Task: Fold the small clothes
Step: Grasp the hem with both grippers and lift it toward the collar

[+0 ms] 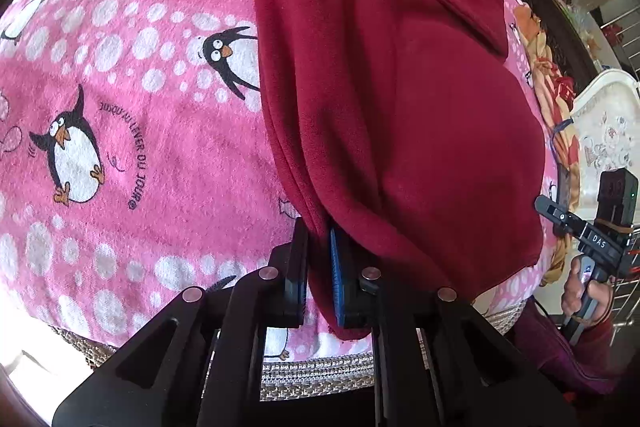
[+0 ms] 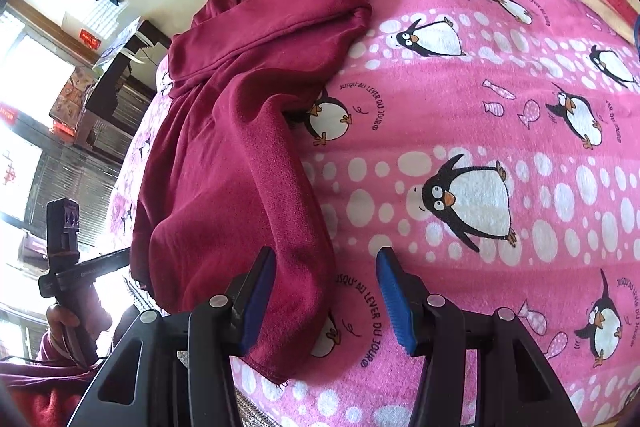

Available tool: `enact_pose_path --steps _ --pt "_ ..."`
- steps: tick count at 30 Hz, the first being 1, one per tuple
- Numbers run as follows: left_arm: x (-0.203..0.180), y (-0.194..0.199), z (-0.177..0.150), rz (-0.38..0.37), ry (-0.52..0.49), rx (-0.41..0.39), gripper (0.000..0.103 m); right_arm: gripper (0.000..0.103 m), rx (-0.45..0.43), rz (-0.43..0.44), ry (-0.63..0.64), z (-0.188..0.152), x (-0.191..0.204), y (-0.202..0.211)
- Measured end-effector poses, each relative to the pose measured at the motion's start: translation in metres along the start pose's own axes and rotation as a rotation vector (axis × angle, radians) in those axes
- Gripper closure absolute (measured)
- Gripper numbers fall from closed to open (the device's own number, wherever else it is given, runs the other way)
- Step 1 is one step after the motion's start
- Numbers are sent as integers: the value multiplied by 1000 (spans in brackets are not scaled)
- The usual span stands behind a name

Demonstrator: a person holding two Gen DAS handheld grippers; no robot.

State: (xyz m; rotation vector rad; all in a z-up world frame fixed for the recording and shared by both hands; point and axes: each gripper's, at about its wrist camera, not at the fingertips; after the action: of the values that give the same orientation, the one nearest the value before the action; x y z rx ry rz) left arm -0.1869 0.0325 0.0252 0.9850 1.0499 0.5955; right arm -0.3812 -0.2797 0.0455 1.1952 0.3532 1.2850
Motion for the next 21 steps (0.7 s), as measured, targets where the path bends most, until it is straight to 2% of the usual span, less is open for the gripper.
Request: enact_pose_path --steps 2,5,8,12,15,18,19,20,21 --pt "5 12 -2 12 -15 -6 97 58 -8 -8 18 0 5 3" --pt "19 41 -4 69 -51 -60 97 60 -23 1 38 1 10 14" --pt "49 60 -1 95 3 -91 97 60 -30 28 17 -1 8 25" --pt "70 50 -5 89 72 -71 97 58 -13 41 -20 -6 3 16" --pt "62 44 -9 103 49 -76 97 58 22 47 -31 -7 4 1" --pt "56 41 -9 119 30 -76 97 59 16 73 6 -10 16 -13" --pt "58 42 -9 118 30 -72 97 73 26 45 58 -10 25 -18" --pt "58 43 -8 116 31 -69 97 93 31 9 104 -11 33 -20" --pt "56 45 -7 116 30 -68 97 94 20 14 116 -11 38 -17"
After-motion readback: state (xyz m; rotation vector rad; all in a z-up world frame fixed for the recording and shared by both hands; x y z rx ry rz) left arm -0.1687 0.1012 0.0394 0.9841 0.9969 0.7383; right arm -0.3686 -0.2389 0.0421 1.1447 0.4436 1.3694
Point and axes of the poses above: each gripper's, at about its wrist camera, not at the fingertips, and y roughly against the way its jaws point, x to its left, z to its top, and after that the axes turned 9 degrees about y, right-handed
